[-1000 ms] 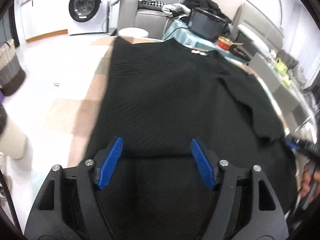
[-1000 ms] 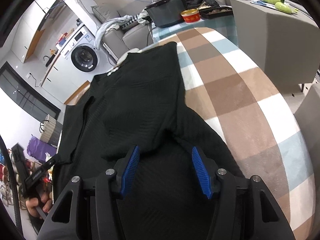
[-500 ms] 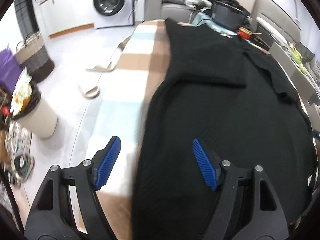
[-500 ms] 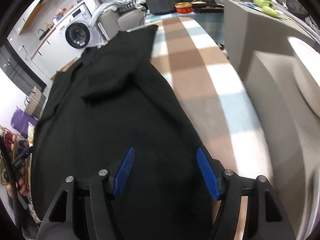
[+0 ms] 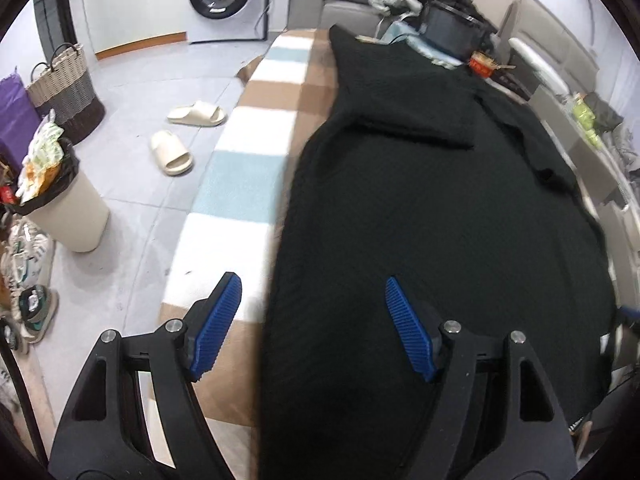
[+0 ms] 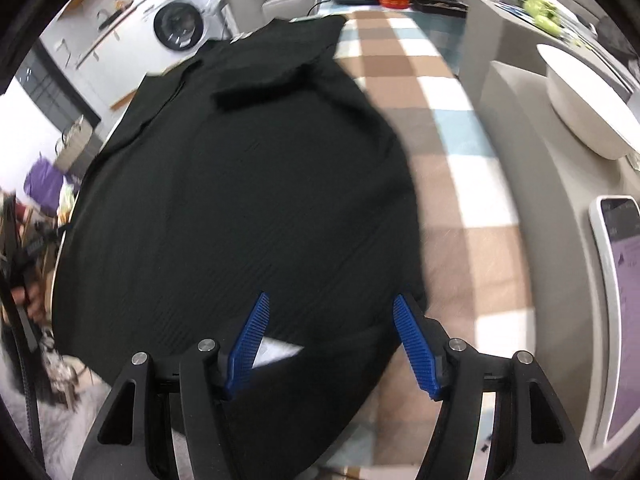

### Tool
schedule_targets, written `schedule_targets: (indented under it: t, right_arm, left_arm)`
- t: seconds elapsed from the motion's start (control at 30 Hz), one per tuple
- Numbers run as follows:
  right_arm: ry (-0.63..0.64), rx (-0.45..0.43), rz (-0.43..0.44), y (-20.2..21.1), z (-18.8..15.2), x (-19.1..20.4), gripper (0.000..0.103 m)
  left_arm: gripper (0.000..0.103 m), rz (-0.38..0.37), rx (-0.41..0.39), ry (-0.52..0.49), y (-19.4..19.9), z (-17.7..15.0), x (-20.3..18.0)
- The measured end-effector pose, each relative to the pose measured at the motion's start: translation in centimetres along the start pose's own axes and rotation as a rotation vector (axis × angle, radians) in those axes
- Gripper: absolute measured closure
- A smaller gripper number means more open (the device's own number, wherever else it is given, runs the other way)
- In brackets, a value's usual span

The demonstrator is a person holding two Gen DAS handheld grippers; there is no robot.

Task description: Fold small clothes

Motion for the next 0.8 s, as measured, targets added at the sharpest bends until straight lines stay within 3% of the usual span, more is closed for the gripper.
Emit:
schedule_targets:
  t: [0.2,0.27,0.3,0.33,0.37,0.4,0.53,0.63,0.67,0.8]
  right_arm:
    - [0.066,0.132,-0.062,-0.5,-2.8,3.6,0.037]
    - [0.123,0.170,-0.125,-0.9,-3.8,4.5,0.039]
    - [0.154,0.178,-0.163,-1.2,-4.2,4.7,0.051]
    - [0.169,0.183,-0.174,-1.4,-4.6,4.9,0.055]
    - [0.173,0.171,-0.160,-1.2,-4.7,5.1,0.078]
    - [0.180,0.176,-0.159,-0.8,-4.8,5.0,0.089]
    - [0.192,0.185,-0.201,2.3,-5.7,2.3,0.090]
    - [0.094,0.193,-0.202,4.9,-6.2,-1.2,0.066]
    - [0.069,0.173,-0.205,5.6,-6.0,-2.0,0.060]
    - [-0.033,-0.029,-0.038,6.9,-1.9,-2.5,0.059]
  left_arm:
    - [0.031,-0.054,-0.020,-0.049,0.6,-0.2,-2.9]
    - [0.031,-0.070,-0.015,-0.054,0.5,-0.5,-3.4]
    - [0.031,-0.078,-0.012,-0.056,0.3,-0.6,-3.6]
    - [0.031,-0.082,-0.009,-0.059,0.2,-0.8,-4.0]
    - [0.031,-0.084,-0.006,-0.063,0.1,-0.9,-4.1]
    - [0.031,-0.085,-0.004,-0.067,-0.1,-0.9,-4.1]
    - [0.031,-0.071,-0.009,-0.066,0.1,-1.0,-3.8]
    - [0.031,-0.044,-0.008,-0.048,0.2,-1.1,-2.9]
    - [0.031,-0.035,-0.003,-0.037,0.1,-1.1,-2.5]
    - [0.031,-0.022,0.013,-0.011,-0.2,-1.3,-1.7]
Point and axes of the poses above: each gripper's, at about its wrist camera, not at the fingertips, and y roughly against the way its jaws point, x to its left, z to its top, the point moved 7 cm from there along -y, roughly the way its jaws point, and after that the axes turned 2 degrees about z, right-handed, at the moved point
